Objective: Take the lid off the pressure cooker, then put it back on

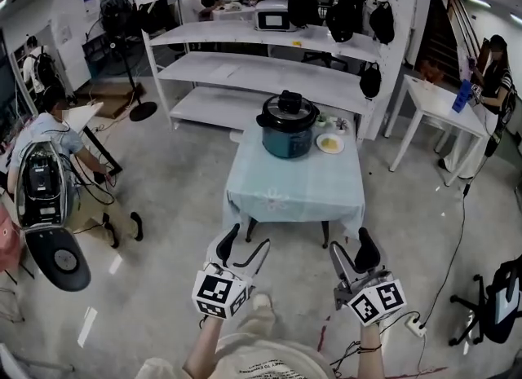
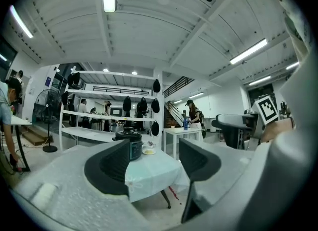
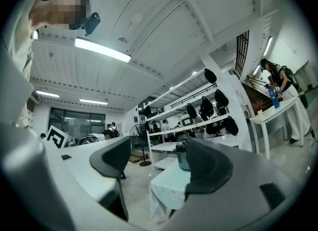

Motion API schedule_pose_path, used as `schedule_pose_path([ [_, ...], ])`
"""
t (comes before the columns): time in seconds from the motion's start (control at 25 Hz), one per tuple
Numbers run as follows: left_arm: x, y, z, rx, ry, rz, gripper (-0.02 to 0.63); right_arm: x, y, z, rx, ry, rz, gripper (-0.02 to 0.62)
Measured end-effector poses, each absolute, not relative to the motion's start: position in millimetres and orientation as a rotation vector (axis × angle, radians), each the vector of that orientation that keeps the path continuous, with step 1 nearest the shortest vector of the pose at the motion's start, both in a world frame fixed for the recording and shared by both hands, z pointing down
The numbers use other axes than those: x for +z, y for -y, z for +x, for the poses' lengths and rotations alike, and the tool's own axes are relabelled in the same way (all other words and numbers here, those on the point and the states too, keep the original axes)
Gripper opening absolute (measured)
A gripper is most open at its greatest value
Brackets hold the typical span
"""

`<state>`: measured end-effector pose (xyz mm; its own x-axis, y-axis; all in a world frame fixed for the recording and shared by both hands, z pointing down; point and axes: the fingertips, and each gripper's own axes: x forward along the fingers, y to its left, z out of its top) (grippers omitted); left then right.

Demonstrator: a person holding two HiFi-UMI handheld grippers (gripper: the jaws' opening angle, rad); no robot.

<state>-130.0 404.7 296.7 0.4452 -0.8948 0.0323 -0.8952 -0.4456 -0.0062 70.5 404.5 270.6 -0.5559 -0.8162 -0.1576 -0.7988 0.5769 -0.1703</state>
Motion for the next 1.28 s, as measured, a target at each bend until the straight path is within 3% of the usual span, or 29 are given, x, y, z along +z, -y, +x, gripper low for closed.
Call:
schedule_pose_path([
  [0.6, 303, -254, -162, 0.084, 1.554, 2.677, 0.295, 275, -274, 35, -0.168, -2.581, -1.375, 0.331],
  [1.28, 332, -195, -183, 0.1, 1.524, 2.606, 0.296, 299, -200, 12, -0.251, -2.627, -1.422, 0.331],
])
